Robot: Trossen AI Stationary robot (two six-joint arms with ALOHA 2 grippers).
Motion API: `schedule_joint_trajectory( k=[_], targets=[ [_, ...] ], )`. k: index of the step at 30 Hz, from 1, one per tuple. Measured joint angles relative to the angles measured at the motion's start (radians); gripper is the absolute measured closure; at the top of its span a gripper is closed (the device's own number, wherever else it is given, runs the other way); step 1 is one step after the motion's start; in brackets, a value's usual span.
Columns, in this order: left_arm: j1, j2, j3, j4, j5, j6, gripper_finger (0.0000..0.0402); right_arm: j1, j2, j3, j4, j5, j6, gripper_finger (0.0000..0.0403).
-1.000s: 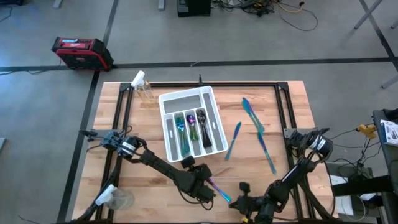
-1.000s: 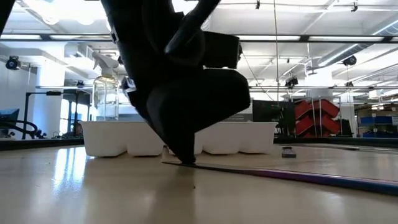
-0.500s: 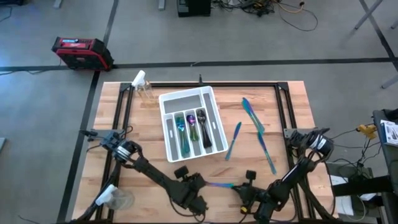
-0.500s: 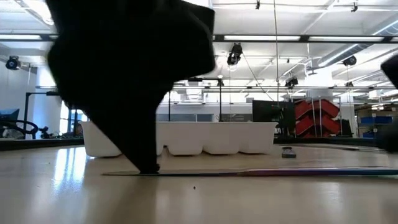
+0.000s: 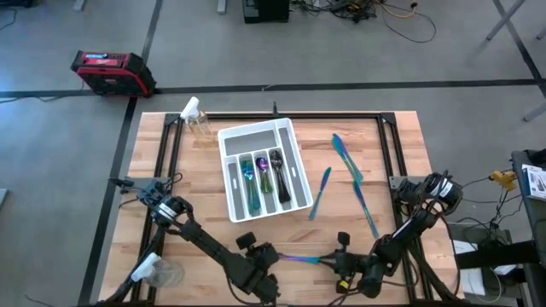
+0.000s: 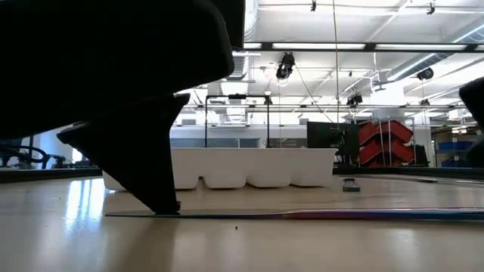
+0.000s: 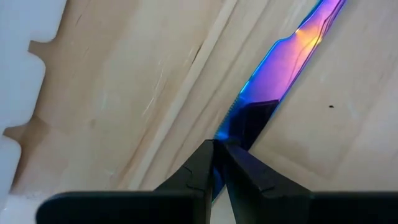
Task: Sort silverware
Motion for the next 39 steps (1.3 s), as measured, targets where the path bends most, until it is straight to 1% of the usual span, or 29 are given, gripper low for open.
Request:
schedule_joint_trajectory(
  k=[2, 5, 8, 11, 13, 16, 22, 27, 30, 32, 35, 39],
  targets=[
    [0.000, 0.001, 0.000, 0.001, -0.012, -0.004, 0.0377, -0.007, 0.004, -0.017, 0.007, -0.016, 0.000, 0.0344],
    [0.000, 0.001, -0.001, 0.003, -0.015, -0.004, 0.0377, -0.009, 0.004, -0.034, 0.021, 0.000, -0.016, 0.0292],
    [0.000, 0.001, -0.001, 0.003, -0.018, -0.005, 0.0377, -0.008, 0.005, -0.049, 0.080, 0.001, -0.049, 0.0245],
    [0.001, 0.001, -0.001, 0.007, -0.019, -0.005, 0.0377, -0.008, 0.005, -0.063, 0.140, -0.008, -0.072, 0.0214],
    [0.001, 0.001, -0.001, 0.008, -0.019, -0.005, 0.0377, -0.008, 0.005, -0.070, 0.156, -0.009, -0.072, 0.0204],
    [0.001, 0.001, -0.003, 0.012, -0.021, -0.005, 0.0377, -0.008, 0.005, -0.071, 0.167, -0.009, -0.072, 0.0204],
    [0.001, 0.001, -0.003, 0.018, -0.023, -0.013, 0.0377, -0.017, 0.021, -0.071, 0.197, -0.015, -0.082, 0.0221],
    [0.001, 0.001, -0.003, 0.024, -0.030, -0.013, 0.0377, -0.034, 0.157, -0.061, 0.363, -0.029, -0.112, 0.0229],
    [0.001, 0.001, -0.003, 0.029, -0.030, -0.016, 0.0377, -0.033, 0.216, -0.051, 0.408, 0.017, -0.097, 0.0227],
    [0.001, 0.001, -0.003, 0.029, -0.030, -0.016, 0.0377, -0.035, 0.238, -0.051, 0.405, 0.024, -0.073, 0.0229],
    [0.001, 0.001, -0.003, 0.029, -0.032, -0.014, 0.0377, -0.037, 0.261, -0.051, 0.404, 0.018, -0.059, 0.0248],
    [0.001, 0.002, -0.003, 0.032, -0.043, -0.013, 0.0377, -0.038, 0.269, -0.052, 0.392, 0.016, -0.041, 0.0302]
  ],
)
